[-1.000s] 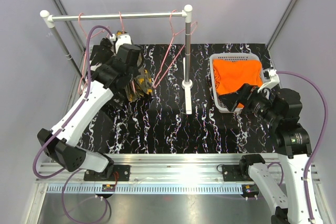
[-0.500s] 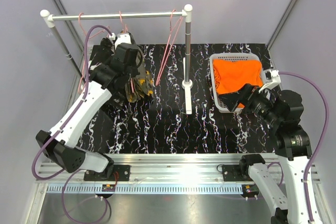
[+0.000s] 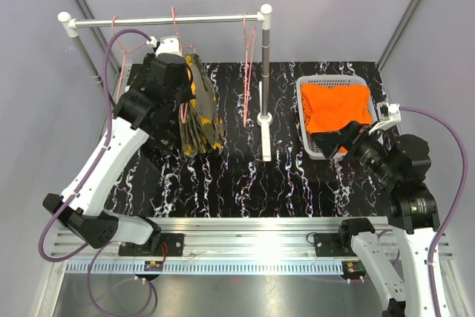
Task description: Remove the trousers from the hanger
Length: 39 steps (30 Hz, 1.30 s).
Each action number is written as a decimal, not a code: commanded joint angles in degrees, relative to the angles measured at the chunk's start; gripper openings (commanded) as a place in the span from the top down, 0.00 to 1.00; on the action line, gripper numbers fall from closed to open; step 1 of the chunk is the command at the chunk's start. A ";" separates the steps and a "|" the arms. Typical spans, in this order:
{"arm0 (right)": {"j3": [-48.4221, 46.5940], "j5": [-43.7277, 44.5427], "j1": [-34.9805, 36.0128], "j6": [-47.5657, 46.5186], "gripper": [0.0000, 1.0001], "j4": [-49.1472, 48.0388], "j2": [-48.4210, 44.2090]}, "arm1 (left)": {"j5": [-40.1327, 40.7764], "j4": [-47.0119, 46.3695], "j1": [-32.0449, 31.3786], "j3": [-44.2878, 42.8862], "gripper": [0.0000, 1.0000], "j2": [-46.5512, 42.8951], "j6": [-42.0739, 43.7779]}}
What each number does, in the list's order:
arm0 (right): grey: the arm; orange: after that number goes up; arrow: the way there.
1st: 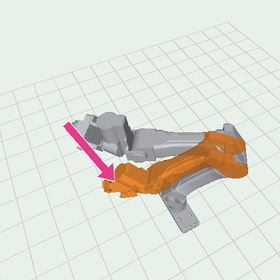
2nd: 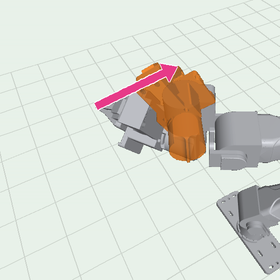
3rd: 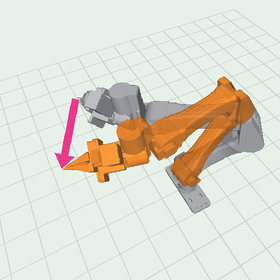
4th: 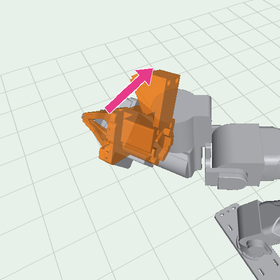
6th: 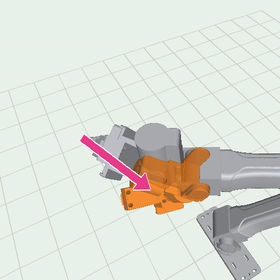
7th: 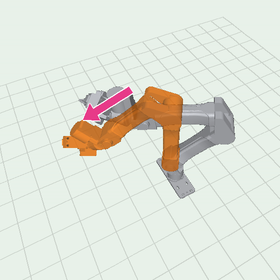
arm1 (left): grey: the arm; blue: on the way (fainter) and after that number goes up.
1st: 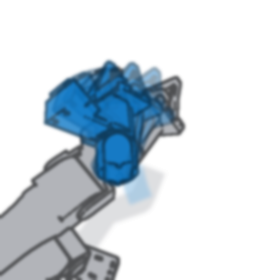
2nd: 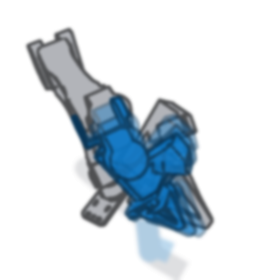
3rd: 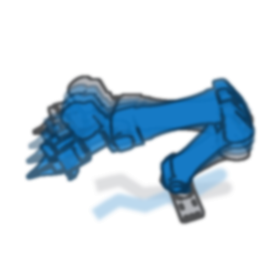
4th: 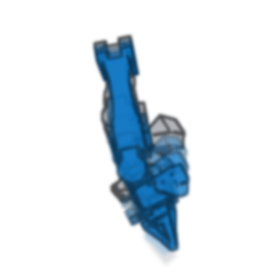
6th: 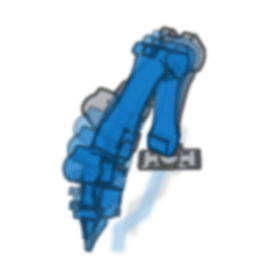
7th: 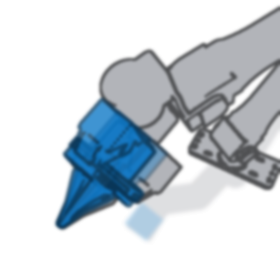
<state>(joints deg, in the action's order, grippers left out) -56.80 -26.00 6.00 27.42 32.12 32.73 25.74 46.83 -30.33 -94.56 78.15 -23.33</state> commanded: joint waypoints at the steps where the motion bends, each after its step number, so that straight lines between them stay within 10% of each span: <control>1: -1.12 0.86 0.33 -0.08 0.00 -3.11 0.67 | -0.25 -9.91 0.18 -5.01 1.00 -3.88 0.75; 23: -14.20 -16.79 0.94 -8.52 0.01 -9.10 18.75 | -6.39 -18.88 0.18 -5.37 1.00 -9.07 1.54; 29: -24.22 1.45 19.20 -22.40 0.00 3.20 27.89 | -8.51 -16.34 0.18 -6.60 1.00 -10.82 -0.83; 39: -23.72 23.58 39.94 -22.06 0.01 -2.84 28.97 | -14.92 -18.00 -1.40 5.43 1.00 -21.89 -8.30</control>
<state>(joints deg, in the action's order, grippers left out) -79.99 -14.44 39.68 7.07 32.77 62.78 13.54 42.30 -30.94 -90.43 61.60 -28.56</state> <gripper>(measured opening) 0.993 0.028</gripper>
